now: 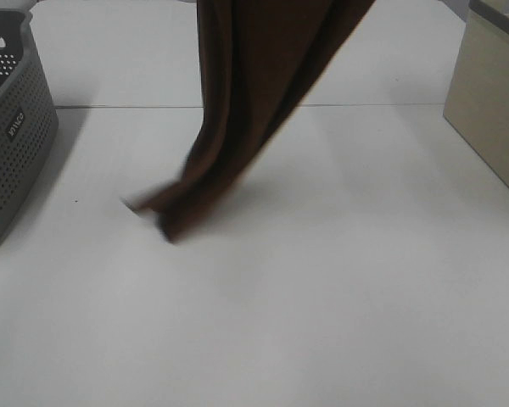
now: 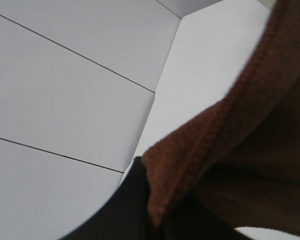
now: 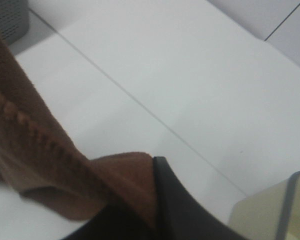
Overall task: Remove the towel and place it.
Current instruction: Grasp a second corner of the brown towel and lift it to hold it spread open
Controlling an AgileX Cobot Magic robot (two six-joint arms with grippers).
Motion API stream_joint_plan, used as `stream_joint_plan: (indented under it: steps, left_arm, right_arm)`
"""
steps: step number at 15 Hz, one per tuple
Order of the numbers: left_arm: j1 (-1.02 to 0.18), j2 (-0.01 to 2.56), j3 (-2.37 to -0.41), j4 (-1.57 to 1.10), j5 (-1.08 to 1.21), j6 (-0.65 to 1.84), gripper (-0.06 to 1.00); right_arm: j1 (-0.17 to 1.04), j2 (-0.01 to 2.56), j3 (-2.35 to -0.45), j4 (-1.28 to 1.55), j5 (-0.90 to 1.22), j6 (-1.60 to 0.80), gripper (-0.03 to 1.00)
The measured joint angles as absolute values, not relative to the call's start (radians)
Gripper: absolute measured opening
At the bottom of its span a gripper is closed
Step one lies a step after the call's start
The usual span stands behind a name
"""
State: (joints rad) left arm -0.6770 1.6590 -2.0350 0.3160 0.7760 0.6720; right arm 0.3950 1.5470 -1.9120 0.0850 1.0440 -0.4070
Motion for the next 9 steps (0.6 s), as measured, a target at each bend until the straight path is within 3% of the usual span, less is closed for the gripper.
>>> stream_joint_plan:
  steps: [2, 4, 9]
  left_arm:
    - [-0.578, 1.685, -2.035, 0.249, 0.686, 0.674, 0.0]
    - [-0.541, 1.712, -2.035, 0.241, 0.626, 0.682, 0.0]
    - [-0.46, 1.811, -2.035, 0.233, 0.255, 0.684, 0.0]
  right_arm:
    - [0.395, 1.67, -2.097, 0.0, 0.993, -0.407, 0.01]
    - [0.395, 1.724, -2.166, -0.019, 0.933, -0.407, 0.01]
    - [0.395, 1.823, -2.21, -0.151, 0.622, -0.375, 0.01]
